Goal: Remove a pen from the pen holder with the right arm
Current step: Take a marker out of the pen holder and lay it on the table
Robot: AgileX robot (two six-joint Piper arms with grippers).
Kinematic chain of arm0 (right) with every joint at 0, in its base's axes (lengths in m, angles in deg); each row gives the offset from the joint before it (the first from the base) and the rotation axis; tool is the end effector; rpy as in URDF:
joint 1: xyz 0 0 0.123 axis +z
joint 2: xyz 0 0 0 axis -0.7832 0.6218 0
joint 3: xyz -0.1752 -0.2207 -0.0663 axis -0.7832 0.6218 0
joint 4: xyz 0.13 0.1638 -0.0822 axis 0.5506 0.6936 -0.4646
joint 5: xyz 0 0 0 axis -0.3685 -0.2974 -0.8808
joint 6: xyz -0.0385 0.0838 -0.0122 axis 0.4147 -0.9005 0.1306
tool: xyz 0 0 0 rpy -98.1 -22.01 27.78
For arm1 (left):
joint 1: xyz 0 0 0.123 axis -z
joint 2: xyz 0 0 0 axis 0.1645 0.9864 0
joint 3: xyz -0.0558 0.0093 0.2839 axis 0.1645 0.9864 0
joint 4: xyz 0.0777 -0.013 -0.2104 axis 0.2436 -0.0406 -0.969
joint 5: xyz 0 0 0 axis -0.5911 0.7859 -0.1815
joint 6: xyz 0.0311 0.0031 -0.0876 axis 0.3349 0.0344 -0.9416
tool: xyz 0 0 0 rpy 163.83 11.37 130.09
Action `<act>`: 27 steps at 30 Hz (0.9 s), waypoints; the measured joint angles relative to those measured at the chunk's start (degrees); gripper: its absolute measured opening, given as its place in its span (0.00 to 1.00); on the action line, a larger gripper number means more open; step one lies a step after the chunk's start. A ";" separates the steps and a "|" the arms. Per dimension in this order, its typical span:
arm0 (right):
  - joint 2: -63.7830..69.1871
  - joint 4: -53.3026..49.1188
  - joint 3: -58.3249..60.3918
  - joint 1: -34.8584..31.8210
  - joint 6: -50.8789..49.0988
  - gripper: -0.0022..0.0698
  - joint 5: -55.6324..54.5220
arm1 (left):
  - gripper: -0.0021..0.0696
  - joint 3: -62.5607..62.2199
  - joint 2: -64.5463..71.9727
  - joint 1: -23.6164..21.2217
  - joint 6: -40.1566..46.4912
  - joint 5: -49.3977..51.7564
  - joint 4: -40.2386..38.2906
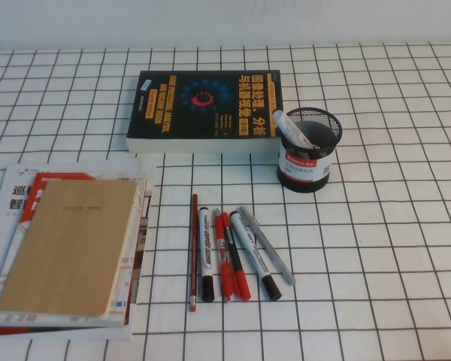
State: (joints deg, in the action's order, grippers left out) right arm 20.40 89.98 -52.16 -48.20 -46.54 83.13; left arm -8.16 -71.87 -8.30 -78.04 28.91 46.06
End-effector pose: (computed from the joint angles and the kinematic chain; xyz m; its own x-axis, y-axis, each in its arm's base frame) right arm 0.0229 0.0047 0.1733 -0.2814 0.0283 -0.9592 -0.0804 0.9954 0.0530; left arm 0.0220 -0.0013 0.1705 -0.2963 0.1379 -0.9451 0.0677 0.9901 0.1233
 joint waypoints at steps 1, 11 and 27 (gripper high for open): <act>0.00 0.14 0.00 0.00 0.00 0.01 0.01 | 0.02 0.00 0.00 0.00 0.00 0.00 0.00; 0.00 17.39 0.00 0.00 0.00 0.01 -6.09 | 0.02 0.00 0.00 0.00 0.00 0.00 0.00; 0.00 36.58 0.10 0.00 0.00 0.01 -14.72 | 0.02 0.00 0.00 0.00 0.00 0.00 0.00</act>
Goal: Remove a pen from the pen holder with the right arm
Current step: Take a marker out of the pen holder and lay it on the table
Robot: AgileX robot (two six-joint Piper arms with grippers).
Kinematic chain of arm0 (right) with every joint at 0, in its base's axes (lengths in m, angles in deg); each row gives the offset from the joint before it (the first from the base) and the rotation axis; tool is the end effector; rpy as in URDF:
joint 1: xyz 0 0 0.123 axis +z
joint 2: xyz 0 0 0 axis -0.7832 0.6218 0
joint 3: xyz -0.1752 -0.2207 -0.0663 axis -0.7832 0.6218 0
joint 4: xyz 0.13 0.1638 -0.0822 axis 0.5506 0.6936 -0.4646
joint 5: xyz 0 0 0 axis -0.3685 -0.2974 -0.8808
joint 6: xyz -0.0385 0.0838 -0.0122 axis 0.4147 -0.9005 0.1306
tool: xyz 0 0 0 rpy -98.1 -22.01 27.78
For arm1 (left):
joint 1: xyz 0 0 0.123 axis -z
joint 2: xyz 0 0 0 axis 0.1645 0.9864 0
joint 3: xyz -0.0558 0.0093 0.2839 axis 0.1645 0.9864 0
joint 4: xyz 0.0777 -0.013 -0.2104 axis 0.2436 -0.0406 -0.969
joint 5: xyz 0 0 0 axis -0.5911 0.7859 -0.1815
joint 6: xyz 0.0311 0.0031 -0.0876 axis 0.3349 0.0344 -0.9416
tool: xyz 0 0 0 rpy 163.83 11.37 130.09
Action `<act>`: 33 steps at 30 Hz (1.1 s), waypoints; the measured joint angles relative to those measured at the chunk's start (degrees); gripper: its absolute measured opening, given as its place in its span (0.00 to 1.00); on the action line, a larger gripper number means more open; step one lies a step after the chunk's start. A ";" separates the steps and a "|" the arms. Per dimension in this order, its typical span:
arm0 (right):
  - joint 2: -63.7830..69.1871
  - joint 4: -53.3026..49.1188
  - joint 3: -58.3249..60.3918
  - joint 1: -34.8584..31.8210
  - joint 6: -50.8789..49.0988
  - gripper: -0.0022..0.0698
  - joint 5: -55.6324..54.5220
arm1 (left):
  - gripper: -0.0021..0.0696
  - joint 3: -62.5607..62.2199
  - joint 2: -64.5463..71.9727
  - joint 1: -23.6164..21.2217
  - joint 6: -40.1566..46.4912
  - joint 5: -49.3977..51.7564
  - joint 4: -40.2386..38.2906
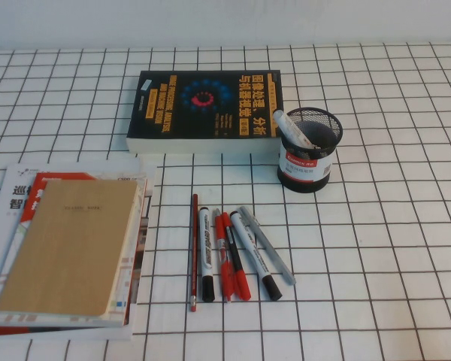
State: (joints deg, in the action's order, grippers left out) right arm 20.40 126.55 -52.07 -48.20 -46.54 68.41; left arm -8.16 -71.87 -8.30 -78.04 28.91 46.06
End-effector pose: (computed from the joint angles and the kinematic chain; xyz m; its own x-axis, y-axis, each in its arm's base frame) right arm 0.0263 0.0078 0.1986 -0.0808 0.6292 -0.7730 -0.0944 0.7672 0.6344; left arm 0.0220 -0.0013 0.1705 -0.2963 0.1379 -0.9451 0.0677 0.9901 0.1233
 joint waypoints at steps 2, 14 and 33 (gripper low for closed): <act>0.00 0.93 0.00 0.00 0.00 0.01 1.28 | 0.02 0.00 0.00 0.00 0.00 0.00 0.00; 21.17 -9.31 -20.43 0.00 0.00 0.01 26.00 | 0.02 0.00 0.00 0.00 0.00 0.00 0.00; 63.65 -15.05 -44.99 11.09 10.44 0.01 24.19 | 0.02 0.00 0.00 0.00 0.00 0.00 0.00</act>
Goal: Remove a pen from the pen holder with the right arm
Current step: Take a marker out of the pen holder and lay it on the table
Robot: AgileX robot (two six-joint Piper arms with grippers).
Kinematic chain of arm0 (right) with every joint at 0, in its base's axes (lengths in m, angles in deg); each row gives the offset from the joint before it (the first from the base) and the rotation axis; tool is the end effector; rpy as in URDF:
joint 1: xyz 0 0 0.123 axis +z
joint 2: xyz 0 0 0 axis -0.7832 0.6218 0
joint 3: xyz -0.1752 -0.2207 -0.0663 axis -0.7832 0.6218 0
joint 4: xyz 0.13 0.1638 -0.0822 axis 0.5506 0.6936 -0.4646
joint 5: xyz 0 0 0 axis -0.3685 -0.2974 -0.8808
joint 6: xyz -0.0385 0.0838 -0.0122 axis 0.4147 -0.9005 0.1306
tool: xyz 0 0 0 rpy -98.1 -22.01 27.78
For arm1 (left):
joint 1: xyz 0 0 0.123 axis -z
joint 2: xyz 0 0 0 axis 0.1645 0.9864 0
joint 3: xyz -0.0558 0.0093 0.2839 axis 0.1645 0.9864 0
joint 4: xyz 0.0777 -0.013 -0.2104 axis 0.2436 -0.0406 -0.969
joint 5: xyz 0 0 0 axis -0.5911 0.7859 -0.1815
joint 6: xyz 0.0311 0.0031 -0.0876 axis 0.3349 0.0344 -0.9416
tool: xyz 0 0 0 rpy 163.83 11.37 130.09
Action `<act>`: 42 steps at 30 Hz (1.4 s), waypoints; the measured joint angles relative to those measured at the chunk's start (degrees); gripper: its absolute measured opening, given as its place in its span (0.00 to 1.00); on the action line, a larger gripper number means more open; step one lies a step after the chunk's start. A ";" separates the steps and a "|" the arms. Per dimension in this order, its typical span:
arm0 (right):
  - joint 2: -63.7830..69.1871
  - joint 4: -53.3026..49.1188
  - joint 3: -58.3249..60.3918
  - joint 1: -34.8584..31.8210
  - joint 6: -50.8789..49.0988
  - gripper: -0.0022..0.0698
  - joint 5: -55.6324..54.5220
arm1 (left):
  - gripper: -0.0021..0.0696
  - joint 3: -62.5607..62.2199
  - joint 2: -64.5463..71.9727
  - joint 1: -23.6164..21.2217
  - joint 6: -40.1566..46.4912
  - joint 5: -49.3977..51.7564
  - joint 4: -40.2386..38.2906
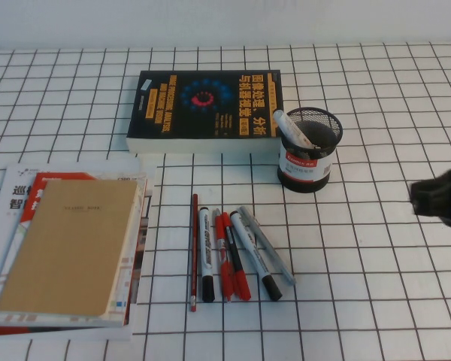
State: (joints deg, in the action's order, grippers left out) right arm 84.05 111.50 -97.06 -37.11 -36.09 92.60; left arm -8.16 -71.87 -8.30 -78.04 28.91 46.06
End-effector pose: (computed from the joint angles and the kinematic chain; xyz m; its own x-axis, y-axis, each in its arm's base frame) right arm 0.1833 0.0693 0.3032 -0.7083 0.0063 -0.7059 -0.2807 0.9150 0.2898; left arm 0.0220 -0.0013 0.1705 -0.2963 0.1379 -0.9451 0.0677 0.9901 0.1233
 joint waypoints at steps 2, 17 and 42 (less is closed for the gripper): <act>4.91 0.00 -2.18 5.21 1.09 0.01 -4.08 | 0.02 0.00 0.00 0.00 0.00 0.00 0.00; 24.98 -2.17 -11.12 22.22 16.21 0.26 -34.62 | 0.02 0.00 0.00 0.00 0.00 0.00 0.00; 42.50 -5.31 -11.84 22.10 19.03 0.49 -65.98 | 0.02 0.00 0.00 0.00 0.00 0.00 0.00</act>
State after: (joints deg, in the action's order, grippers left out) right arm 126.54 106.19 -108.90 -15.01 -17.06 26.61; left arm -8.16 -71.87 -8.30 -78.04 28.91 46.06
